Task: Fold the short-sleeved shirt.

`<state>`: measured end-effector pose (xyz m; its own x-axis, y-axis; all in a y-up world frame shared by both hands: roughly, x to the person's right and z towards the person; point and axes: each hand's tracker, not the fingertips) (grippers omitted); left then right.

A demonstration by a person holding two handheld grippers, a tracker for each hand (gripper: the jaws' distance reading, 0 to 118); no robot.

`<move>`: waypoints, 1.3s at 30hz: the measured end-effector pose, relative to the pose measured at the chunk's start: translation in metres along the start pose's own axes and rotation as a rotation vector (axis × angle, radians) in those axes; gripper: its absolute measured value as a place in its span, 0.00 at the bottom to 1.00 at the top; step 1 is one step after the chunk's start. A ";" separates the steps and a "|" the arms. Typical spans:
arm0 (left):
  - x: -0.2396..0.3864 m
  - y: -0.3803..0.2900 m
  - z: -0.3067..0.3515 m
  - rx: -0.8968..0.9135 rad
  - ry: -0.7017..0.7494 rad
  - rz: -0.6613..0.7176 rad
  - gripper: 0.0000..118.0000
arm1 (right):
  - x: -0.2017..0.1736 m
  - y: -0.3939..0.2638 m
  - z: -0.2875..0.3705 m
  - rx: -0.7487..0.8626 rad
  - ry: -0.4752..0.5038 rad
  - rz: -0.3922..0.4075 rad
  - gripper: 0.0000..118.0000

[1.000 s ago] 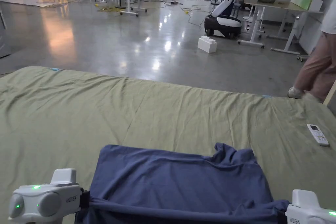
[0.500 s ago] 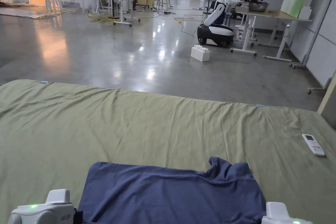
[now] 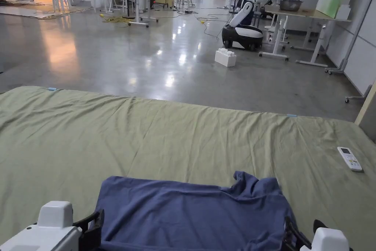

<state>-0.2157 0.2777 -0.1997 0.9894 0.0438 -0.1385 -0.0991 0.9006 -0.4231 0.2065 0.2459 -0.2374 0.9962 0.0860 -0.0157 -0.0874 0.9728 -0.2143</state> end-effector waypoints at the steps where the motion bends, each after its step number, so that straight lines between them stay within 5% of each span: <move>1: 0.005 -0.003 0.010 0.019 0.005 -0.015 0.29 | -0.004 0.003 0.011 0.031 -0.010 0.015 0.16; 2: -0.007 -0.015 -0.001 0.033 0.012 -0.032 0.14 | -0.007 0.007 0.020 0.072 -0.023 0.037 0.11; 3: -0.005 -0.020 0.004 0.050 0.021 -0.053 0.10 | -0.008 0.008 0.028 0.077 -0.018 0.022 0.11; 6: 0.000 -0.034 0.019 0.103 0.016 -0.075 0.05 | -0.010 0.009 0.045 0.085 -0.002 -0.024 0.02; 8: 0.003 -0.038 0.026 0.121 0.028 -0.103 0.01 | -0.015 0.011 0.057 0.149 -0.028 0.035 0.00; 15: 0.002 -0.043 0.033 0.063 0.042 -0.115 0.01 | -0.014 0.007 0.070 0.142 -0.020 0.033 0.00; 26: -0.059 -0.063 -0.079 -0.422 0.023 0.051 0.02 | -0.001 -0.013 0.058 0.041 -0.033 0.024 0.00; 27: -0.062 -0.064 -0.087 -0.439 0.037 0.063 0.06 | 0.000 -0.014 0.057 0.036 -0.034 0.024 0.00; 31: -0.052 -0.058 -0.100 -0.527 0.034 0.061 0.71 | 0.003 -0.018 0.054 0.008 -0.041 0.031 0.00; 33: -0.047 -0.058 -0.106 -0.586 0.030 0.049 0.78 | 0.005 -0.020 0.054 -0.011 -0.040 0.025 0.00; 39: -0.037 -0.070 -0.119 -0.735 0.084 0.045 0.77 | 0.009 -0.025 0.050 -0.045 -0.050 0.021 0.00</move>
<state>-0.2576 0.1614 -0.2718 0.9742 0.0138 -0.2252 -0.2138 0.3757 -0.9017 0.2174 0.2332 -0.1833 0.9926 0.1181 0.0277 -0.1071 0.9603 -0.2577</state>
